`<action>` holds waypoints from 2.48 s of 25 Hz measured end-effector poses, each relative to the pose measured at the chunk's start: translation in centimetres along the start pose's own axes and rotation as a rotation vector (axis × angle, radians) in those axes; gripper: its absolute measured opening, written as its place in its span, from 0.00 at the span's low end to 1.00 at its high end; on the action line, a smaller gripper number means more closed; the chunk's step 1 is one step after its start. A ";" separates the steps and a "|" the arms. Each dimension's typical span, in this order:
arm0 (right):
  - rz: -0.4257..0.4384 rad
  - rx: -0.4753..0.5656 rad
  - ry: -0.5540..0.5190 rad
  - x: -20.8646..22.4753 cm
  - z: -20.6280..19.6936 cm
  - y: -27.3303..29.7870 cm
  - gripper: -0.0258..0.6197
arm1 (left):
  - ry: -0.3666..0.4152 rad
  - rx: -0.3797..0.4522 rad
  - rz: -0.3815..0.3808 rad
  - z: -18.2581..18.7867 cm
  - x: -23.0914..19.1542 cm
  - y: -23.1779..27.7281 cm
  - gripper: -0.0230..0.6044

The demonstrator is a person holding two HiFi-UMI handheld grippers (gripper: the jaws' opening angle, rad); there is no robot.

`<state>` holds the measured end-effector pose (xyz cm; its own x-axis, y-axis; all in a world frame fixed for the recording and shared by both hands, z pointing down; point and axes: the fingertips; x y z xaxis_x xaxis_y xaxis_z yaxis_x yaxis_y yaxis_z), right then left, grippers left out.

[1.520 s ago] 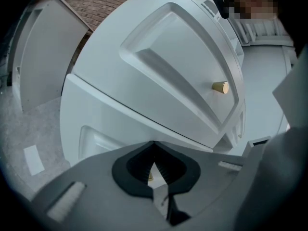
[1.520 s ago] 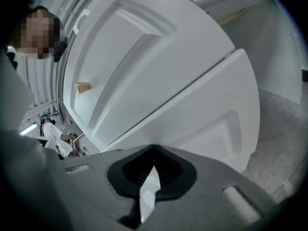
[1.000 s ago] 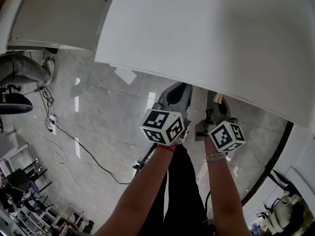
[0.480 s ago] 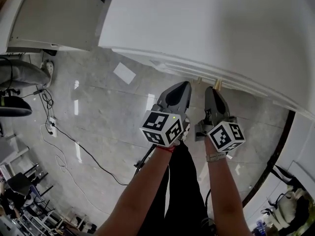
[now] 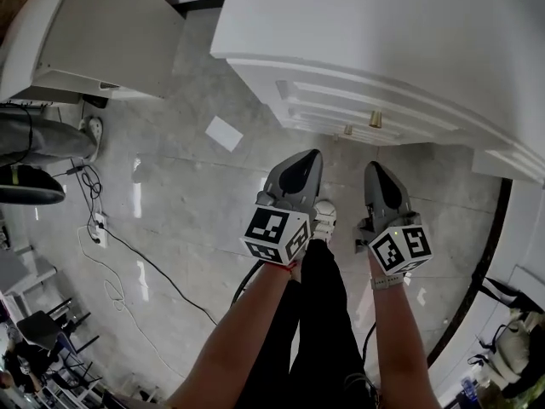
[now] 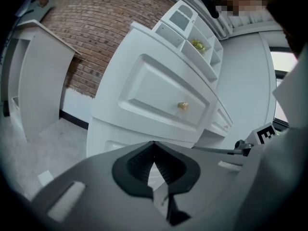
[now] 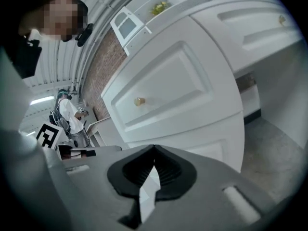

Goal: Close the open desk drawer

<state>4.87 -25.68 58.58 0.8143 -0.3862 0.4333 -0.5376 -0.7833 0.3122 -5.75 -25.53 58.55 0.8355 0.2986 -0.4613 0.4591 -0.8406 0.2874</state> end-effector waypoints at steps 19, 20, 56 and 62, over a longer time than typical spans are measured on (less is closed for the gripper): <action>0.056 0.102 -0.224 -12.9 8.2 -12.6 0.04 | 0.148 0.122 -0.092 12.0 7.0 -14.5 0.04; 0.059 0.111 -0.228 -13.6 8.8 -13.1 0.04 | 0.154 0.127 -0.100 12.8 7.0 -15.1 0.04; 0.047 0.186 -0.340 -25.9 19.0 -36.3 0.04 | 0.239 0.165 -0.218 21.2 18.6 -36.8 0.04; 0.101 0.175 -0.394 -26.3 20.5 -36.6 0.04 | 0.255 0.175 -0.156 21.8 18.3 -38.0 0.04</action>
<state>7.62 3.11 18.40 0.7992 -0.5945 0.0887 -0.6011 -0.7898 0.1224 -14.44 2.04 20.90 0.8181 0.5143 -0.2573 0.5468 -0.8342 0.0710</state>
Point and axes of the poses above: the fingertips, and each gripper's own axes: y forward along the fingers, x to its right, z out of its top, and after that the axes turned 2 degrees about -z, right-handed
